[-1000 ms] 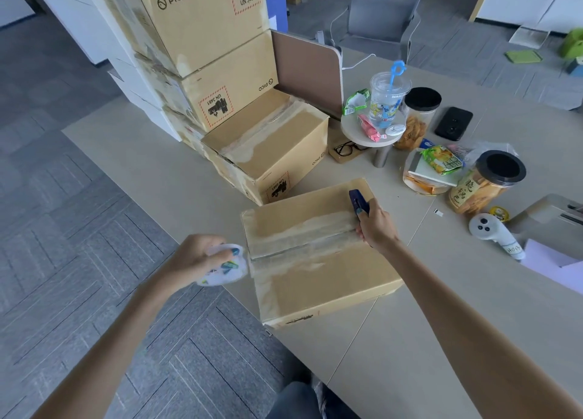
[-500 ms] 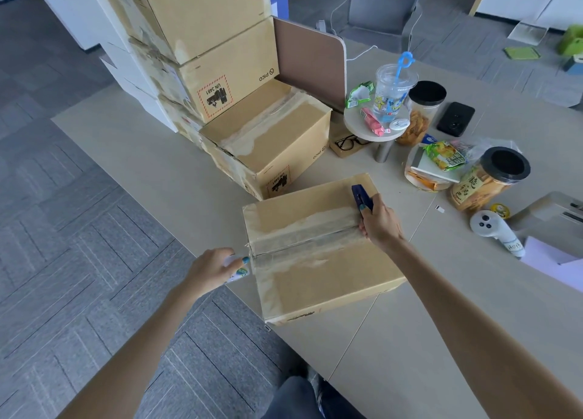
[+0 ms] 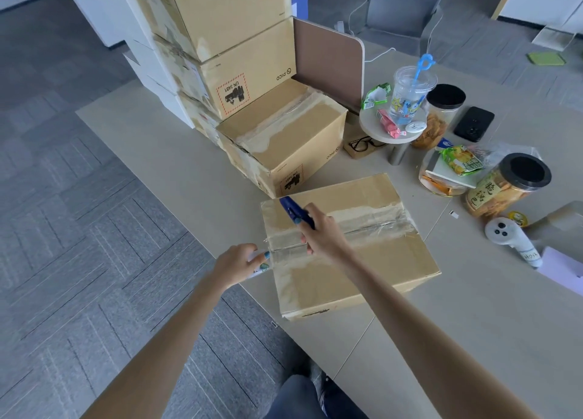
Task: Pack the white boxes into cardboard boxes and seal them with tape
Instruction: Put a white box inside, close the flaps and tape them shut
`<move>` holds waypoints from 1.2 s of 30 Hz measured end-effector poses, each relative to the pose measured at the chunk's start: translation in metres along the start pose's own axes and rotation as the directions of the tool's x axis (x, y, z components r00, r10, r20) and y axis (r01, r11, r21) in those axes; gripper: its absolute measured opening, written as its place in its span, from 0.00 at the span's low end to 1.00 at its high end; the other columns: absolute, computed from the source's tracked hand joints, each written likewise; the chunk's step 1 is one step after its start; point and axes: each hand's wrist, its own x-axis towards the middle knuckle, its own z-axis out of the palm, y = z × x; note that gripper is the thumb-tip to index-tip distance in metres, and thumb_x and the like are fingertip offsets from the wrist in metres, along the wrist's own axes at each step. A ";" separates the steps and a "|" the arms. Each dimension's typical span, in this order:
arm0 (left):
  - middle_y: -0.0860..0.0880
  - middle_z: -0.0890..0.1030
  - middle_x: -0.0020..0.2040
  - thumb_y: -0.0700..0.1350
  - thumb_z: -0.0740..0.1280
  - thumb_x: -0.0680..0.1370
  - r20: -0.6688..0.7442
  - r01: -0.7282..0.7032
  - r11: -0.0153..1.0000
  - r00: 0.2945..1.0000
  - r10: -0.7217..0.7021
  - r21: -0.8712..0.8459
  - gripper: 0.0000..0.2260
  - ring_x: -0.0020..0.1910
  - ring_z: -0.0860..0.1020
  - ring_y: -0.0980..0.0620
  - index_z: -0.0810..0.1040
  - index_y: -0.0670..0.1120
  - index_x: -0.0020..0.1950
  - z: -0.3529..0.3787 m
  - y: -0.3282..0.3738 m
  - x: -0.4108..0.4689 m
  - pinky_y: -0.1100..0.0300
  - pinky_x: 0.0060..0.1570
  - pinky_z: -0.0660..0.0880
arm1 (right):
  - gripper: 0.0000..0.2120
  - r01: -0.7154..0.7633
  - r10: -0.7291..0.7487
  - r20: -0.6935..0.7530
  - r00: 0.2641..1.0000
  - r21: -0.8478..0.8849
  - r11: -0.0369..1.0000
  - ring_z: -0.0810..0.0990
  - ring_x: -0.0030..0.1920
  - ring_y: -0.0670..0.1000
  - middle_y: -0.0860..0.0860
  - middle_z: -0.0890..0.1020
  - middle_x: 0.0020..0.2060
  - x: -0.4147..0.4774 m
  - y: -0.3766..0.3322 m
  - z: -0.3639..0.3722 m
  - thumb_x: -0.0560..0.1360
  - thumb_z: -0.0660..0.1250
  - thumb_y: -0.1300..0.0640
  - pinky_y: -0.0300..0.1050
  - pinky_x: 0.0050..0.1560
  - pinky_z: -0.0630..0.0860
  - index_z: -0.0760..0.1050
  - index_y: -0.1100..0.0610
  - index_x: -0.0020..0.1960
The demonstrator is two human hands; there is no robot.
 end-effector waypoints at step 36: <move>0.52 0.81 0.34 0.71 0.55 0.70 -0.069 -0.284 0.959 0.956 0.284 0.022 0.27 0.25 0.73 0.55 0.73 0.51 0.52 0.011 0.010 0.011 0.64 0.24 0.63 | 0.13 -0.202 0.205 0.029 0.978 -0.075 0.976 0.75 0.43 0.56 0.54 0.75 0.45 -0.034 0.012 -0.013 0.79 0.60 0.61 0.50 0.40 0.72 0.59 0.57 0.61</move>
